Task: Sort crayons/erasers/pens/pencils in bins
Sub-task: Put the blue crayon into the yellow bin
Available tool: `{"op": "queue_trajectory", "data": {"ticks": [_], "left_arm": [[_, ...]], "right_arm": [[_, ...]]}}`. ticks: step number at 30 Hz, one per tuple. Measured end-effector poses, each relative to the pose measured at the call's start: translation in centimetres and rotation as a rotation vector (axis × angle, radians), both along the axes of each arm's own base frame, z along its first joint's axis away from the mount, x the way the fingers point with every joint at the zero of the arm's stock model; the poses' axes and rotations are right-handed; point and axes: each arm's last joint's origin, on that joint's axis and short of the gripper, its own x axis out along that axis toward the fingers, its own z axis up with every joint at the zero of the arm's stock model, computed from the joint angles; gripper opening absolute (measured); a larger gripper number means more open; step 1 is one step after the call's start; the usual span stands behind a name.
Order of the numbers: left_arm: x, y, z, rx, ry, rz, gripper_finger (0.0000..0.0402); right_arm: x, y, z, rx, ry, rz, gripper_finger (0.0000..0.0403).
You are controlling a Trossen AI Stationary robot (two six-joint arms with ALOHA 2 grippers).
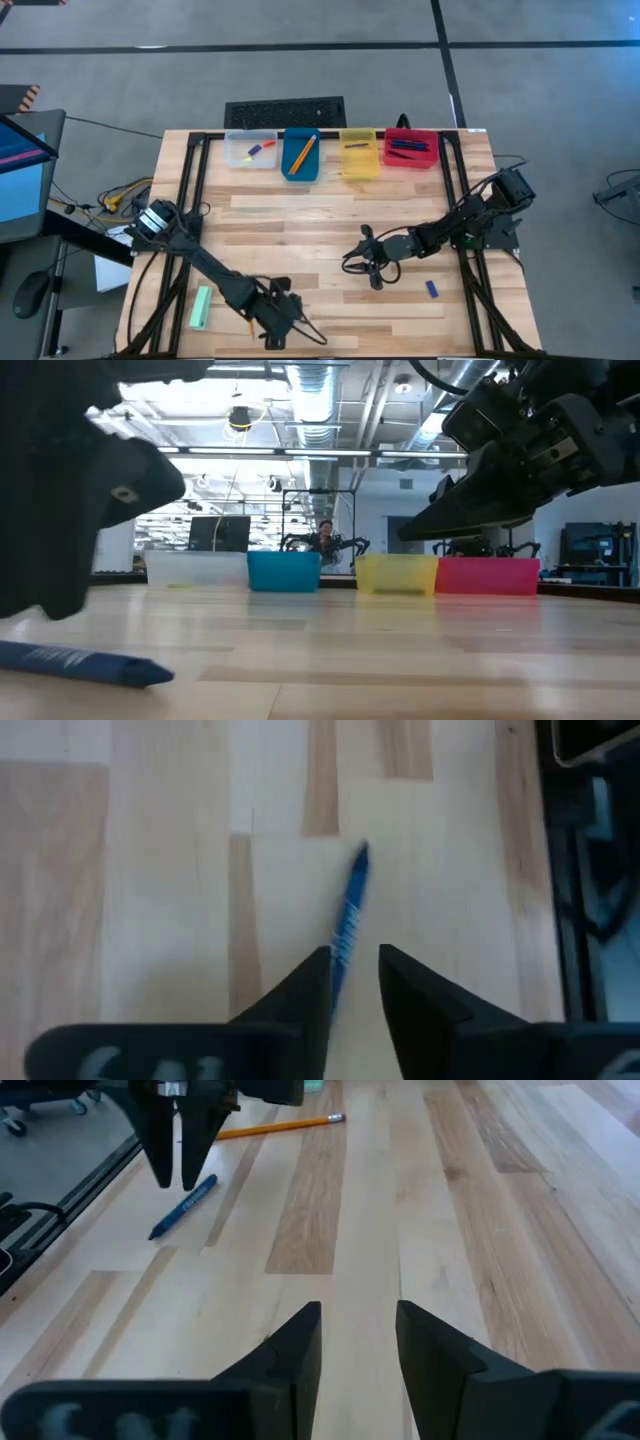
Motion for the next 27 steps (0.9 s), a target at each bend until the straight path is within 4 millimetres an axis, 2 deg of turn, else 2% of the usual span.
{"op": "queue_trajectory", "data": {"ticks": [5,12,17,22,27], "left_arm": [[0.5,-0.7,-0.5,0.164,0.066,0.018,0.0106],[1.4,-2.1,-0.8,0.224,0.119,-0.065,0.011],[1.2,-1.7,-0.3,0.241,0.165,-0.003,0.011],[1.7,-1.9,0.9,0.221,0.112,0.065,0.011],[0.4,-2.5,0.0,0.271,0.075,0.145,0.01]], "right_arm": [[0.0,0.0,0.0,-0.001,0.001,0.001,0.0136],[-0.1,0.4,0.0,-0.011,0.001,0.017,0.0134],[-0.2,0.5,0.0,-0.019,0.0,0.027,0.0132],[-0.2,0.6,-0.1,-0.02,0.004,0.029,0.0134],[-0.6,1.3,-0.2,-0.05,0.017,0.067,0.0139]]}}
